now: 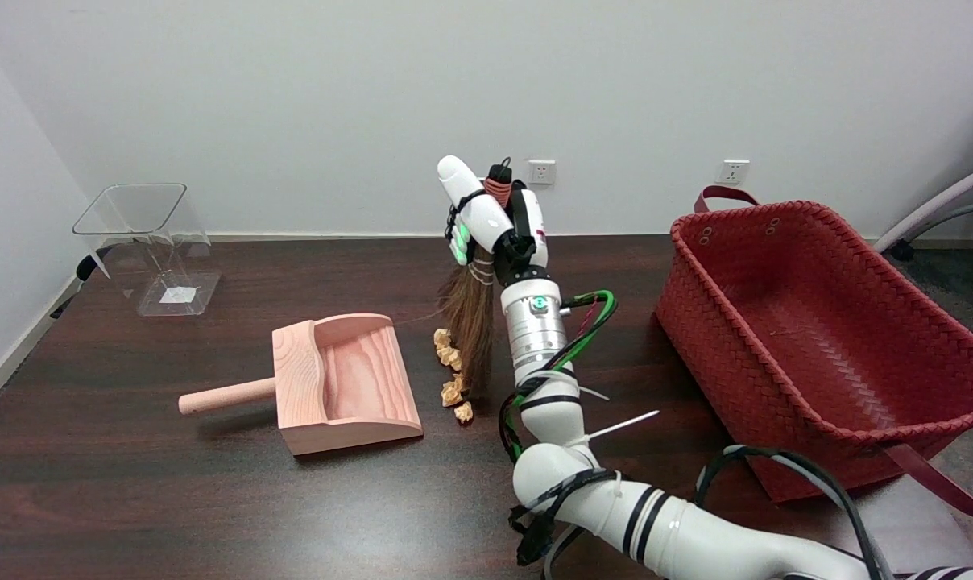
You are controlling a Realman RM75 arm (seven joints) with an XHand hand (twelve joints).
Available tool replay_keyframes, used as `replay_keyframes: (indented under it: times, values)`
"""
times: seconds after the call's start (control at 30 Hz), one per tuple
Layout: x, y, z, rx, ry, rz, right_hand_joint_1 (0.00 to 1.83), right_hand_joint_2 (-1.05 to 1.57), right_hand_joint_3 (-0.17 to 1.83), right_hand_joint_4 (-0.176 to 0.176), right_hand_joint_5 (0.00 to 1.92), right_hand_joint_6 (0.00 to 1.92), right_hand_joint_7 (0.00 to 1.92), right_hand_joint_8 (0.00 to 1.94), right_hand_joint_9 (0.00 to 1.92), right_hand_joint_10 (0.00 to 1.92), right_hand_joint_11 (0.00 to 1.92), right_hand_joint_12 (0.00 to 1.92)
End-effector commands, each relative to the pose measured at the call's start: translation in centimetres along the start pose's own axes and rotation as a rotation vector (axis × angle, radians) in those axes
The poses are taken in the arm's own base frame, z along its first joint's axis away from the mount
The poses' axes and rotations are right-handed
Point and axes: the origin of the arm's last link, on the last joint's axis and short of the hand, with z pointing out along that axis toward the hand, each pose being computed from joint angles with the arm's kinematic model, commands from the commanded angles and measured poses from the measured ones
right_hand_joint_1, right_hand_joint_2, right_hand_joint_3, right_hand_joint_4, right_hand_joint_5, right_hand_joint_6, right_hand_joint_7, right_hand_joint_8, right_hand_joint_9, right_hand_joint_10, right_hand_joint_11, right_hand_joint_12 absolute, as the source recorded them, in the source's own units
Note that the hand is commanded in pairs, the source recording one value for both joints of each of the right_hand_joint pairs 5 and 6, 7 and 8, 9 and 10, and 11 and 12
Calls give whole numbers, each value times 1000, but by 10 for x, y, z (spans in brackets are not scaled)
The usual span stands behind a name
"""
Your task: Sweep the paper balls into the dustpan.
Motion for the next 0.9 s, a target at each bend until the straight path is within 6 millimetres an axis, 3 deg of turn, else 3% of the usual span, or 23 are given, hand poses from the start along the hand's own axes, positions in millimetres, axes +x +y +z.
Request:
replay_keyframes:
  times: [0.03,0.4,0.9]
  values:
    - [4,-49,-20,85,134,-346,725,1571,-76,0,1920,1920,1920,1920,1920,1920,1920,1920]
    - [3,-60,-38,87,118,-608,772,1571,-43,0,1920,1920,1920,1920,1920,1920,1920,1920]
    - [-49,-12,-60,-47,18,-681,780,1571,47,0,1920,1920,1920,1920,1920,1920,1920,1920]
